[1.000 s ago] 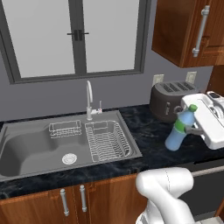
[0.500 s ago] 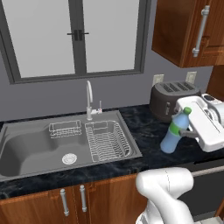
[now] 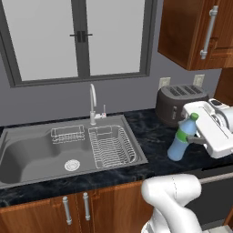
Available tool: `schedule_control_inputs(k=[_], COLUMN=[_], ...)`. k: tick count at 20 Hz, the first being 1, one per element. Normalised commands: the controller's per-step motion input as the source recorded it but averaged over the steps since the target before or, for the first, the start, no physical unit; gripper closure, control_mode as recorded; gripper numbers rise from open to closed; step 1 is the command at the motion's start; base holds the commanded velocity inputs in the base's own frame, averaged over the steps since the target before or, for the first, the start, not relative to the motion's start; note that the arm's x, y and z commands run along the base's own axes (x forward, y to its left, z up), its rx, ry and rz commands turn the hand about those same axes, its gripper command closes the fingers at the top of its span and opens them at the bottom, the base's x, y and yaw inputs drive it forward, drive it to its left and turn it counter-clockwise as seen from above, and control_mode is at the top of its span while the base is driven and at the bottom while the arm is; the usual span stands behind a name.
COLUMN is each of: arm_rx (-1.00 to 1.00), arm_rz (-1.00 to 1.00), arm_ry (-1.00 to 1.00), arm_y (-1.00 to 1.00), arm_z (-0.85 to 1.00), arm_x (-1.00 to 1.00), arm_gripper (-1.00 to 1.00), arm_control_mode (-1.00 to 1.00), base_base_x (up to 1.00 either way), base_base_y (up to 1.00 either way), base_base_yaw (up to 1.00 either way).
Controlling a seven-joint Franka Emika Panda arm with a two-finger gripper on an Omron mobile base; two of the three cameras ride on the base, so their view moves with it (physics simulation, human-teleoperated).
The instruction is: Take the bottled waters from the counter and place them in the freezer to freeze. Close the freezer door after placing the bottles.
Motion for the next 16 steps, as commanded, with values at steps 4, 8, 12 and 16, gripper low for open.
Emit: schedule_control_inputs(k=[4, 8, 12, 16], arm_rx=[0.00, 0.00, 0.00, 0.00], arm_rz=[0.00, 0.00, 0.00, 0.00], arm_ry=[0.00, 0.00, 0.00, 0.00], arm_y=[0.00, 0.00, 0.00, 0.00], arm_z=[0.00, 0.00, 0.00, 0.00], arm_x=[0.00, 0.00, 0.00, 0.00], arm_gripper=[1.00, 1.00, 1.00, 1.00], arm_control_mode=[-1.00, -1.00, 1.00, 1.00], base_base_x=[0.00, 0.00, -0.10, -0.34], base_base_y=[0.00, 0.00, 0.00, 0.00], base_base_yaw=[0.00, 0.00, 0.00, 0.00])
